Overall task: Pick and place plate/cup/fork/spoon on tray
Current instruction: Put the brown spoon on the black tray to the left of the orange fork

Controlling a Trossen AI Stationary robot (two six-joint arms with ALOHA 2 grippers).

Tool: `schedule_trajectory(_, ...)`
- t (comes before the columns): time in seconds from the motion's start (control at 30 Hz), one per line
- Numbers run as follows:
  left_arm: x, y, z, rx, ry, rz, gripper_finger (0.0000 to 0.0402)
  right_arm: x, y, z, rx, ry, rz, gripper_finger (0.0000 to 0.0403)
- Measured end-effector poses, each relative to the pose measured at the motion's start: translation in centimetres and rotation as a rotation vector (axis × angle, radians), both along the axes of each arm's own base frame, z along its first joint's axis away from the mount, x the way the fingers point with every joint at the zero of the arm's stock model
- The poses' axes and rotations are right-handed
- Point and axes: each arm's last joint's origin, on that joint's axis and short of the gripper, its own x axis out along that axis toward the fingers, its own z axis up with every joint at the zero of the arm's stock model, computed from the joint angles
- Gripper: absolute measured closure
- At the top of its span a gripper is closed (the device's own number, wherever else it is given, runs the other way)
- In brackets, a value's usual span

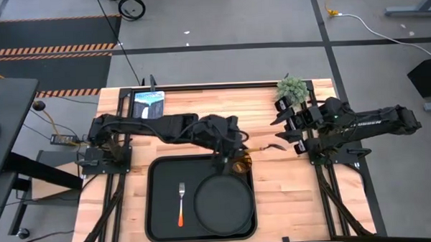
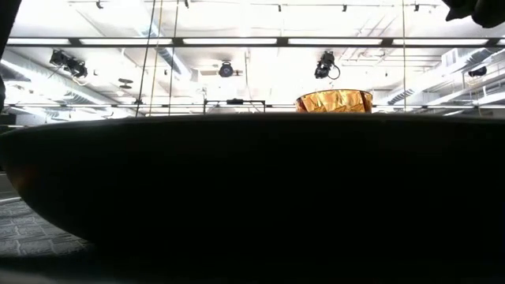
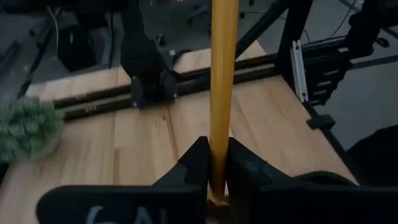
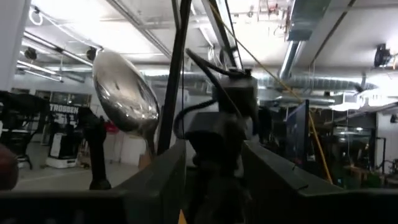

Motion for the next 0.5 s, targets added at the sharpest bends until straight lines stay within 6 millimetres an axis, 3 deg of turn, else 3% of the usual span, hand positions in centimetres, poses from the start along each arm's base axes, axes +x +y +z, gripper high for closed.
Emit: schedule_trajectory(0.5, -5.0, -4.9, -3.1, 0.137, 0.437, 0.327, 0.0363, 0.4, 0.0, -2.0, -0.014, 0.235, -0.006, 0.024)
